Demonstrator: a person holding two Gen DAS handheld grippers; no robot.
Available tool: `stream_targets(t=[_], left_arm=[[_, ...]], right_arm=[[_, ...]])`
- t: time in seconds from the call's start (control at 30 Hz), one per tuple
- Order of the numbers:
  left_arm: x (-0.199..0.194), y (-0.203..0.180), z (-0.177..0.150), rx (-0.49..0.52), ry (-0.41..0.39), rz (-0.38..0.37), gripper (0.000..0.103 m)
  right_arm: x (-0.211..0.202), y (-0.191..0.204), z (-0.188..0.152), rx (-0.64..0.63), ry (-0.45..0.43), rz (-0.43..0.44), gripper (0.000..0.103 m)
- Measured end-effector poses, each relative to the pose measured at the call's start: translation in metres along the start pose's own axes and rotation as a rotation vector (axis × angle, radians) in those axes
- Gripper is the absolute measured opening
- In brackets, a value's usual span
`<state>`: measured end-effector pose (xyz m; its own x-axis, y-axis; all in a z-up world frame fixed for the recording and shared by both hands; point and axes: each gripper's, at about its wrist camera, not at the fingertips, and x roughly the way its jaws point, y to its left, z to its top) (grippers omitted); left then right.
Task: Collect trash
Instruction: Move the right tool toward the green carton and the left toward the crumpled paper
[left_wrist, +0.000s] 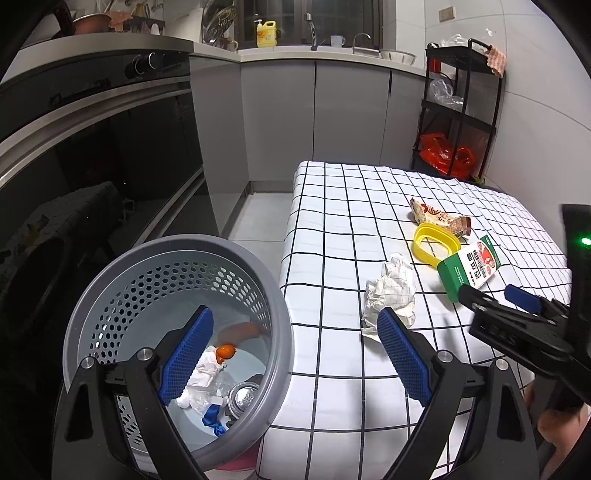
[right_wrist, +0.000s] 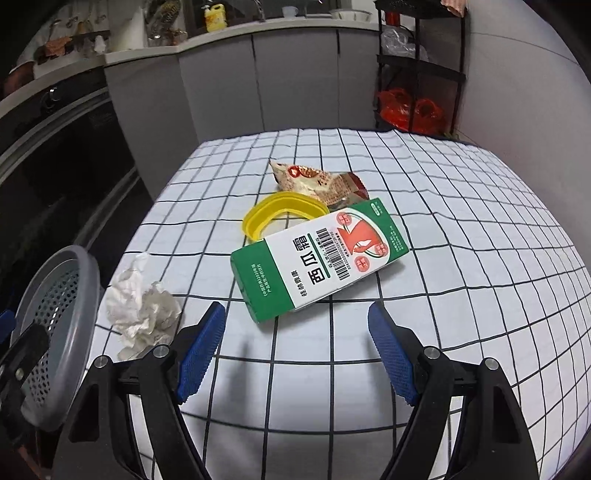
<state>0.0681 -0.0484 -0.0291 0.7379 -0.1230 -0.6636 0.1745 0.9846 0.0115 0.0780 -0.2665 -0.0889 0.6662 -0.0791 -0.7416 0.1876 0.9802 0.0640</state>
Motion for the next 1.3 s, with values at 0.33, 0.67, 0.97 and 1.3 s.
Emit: stream_targets(t=[0.33, 0.67, 0.97, 1.3], left_arm=[[-0.001, 0.010, -0.001, -0.013, 0.010, -0.004, 0.088], [-0.001, 0.009, -0.001, -0.015, 0.001, -0.011, 0.088], [-0.001, -0.001, -0.003, 0.006, 0.001, -0.009, 0.088], [0.003, -0.007, -0.007, 0.027, 0.008, 0.004, 0.088]], right_arm=[[0.030, 0.024, 0.006, -0.023, 0.050, -0.102, 0.076], [0.019, -0.020, 0.005, 0.074, 0.016, -0.150, 0.076], [0.002, -0.091, -0.003, 0.207, 0.019, -0.189, 0.076], [0.001, -0.053, 0.012, 0.158, -0.013, -0.117, 0.076]])
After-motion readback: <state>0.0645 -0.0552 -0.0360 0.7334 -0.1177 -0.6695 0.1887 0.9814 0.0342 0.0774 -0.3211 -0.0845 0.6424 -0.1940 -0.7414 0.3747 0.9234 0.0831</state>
